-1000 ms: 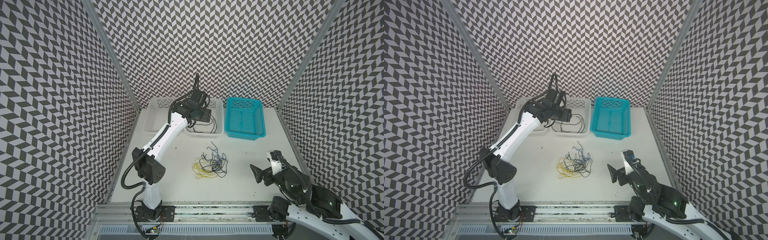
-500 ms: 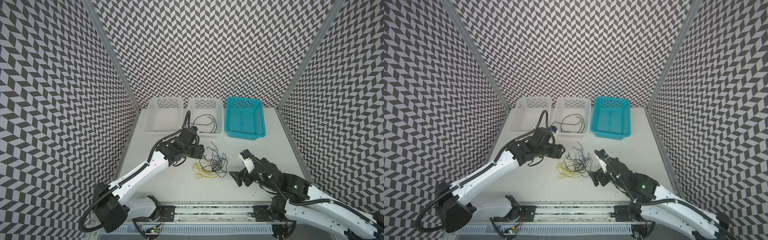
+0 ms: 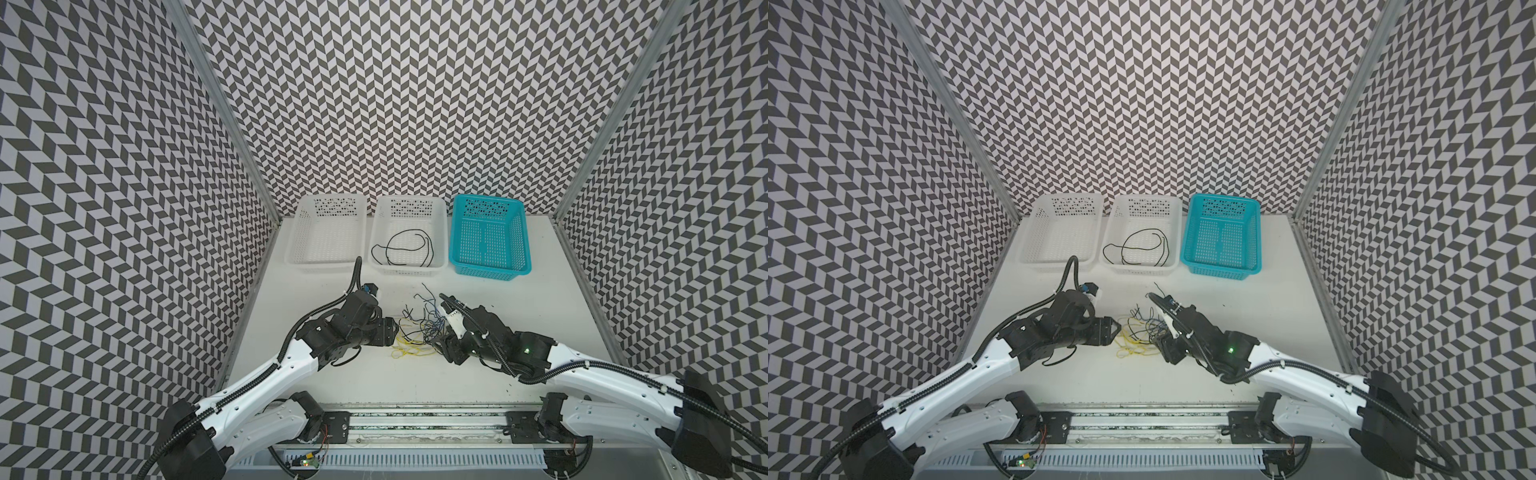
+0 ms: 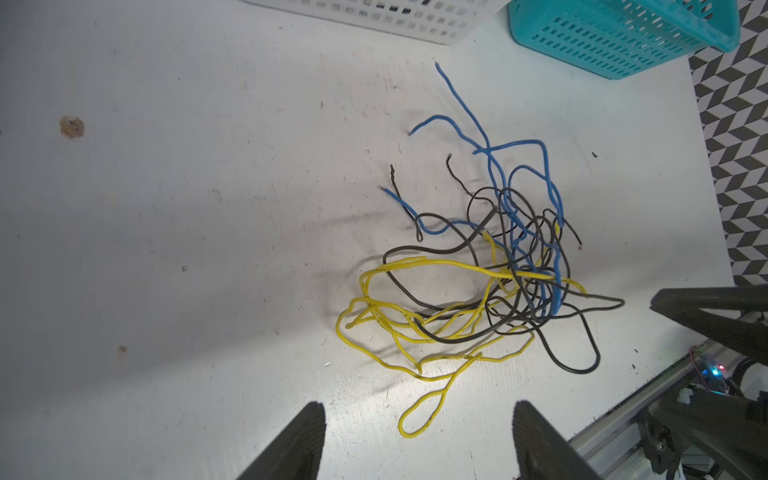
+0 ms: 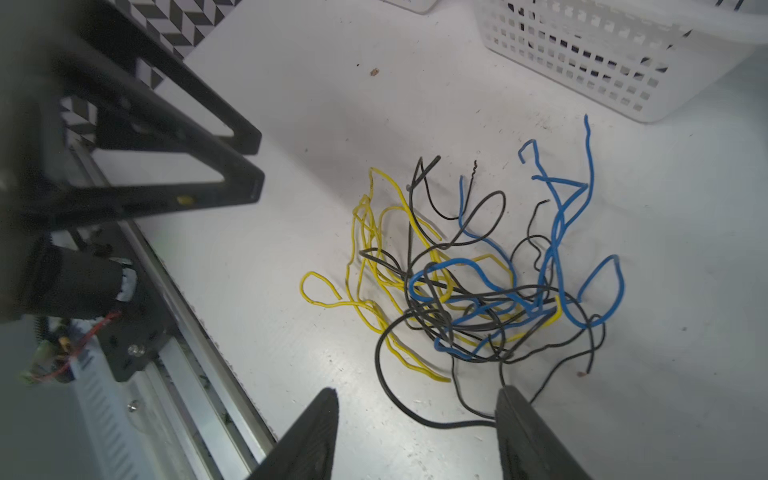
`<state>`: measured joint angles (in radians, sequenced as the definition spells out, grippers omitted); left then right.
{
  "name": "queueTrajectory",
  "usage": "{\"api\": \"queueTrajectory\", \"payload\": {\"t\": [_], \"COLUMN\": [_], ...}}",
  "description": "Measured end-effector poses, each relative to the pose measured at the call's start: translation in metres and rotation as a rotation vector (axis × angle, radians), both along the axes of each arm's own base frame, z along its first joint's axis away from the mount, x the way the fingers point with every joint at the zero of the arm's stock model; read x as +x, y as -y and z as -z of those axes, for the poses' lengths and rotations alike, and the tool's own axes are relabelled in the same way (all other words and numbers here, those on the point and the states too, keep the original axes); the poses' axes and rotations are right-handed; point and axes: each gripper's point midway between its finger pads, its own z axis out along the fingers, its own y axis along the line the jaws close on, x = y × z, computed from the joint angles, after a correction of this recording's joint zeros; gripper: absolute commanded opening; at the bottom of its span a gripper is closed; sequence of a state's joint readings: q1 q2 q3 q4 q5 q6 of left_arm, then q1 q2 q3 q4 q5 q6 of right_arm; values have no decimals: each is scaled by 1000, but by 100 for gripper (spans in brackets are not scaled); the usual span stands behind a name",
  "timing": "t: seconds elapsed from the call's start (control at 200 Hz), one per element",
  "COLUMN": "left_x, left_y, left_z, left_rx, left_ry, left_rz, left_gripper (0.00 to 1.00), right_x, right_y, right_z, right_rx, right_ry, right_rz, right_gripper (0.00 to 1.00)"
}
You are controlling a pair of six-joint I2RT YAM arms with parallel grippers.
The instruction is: Untangle the cables
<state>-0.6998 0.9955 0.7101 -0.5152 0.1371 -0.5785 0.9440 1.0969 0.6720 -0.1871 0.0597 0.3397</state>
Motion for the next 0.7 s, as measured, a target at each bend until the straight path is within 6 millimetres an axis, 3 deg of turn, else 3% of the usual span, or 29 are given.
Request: {"api": "queueTrajectory", "payload": {"t": [0.085,0.31,0.521,0.696], "left_x": [-5,-8,-7,-5], "left_y": [4,12,17,26], "left_z": [7,21,39,48], "left_rx": [-7,-27,-29,-46], "left_ry": [-14,-37,-64,-84], "left_rz": [7,5,-1,8], "left_gripper": [72,72,72,72], "right_x": [3,20,34,29], "right_y": [-4,-3,0,-12], "right_z": [4,13,21,24], "right_rx": [4,17,46,72], "right_ry": [-7,-35,-84,-119], "right_rz": [1,45,73,16], "right_gripper": [40,27,24,24]}}
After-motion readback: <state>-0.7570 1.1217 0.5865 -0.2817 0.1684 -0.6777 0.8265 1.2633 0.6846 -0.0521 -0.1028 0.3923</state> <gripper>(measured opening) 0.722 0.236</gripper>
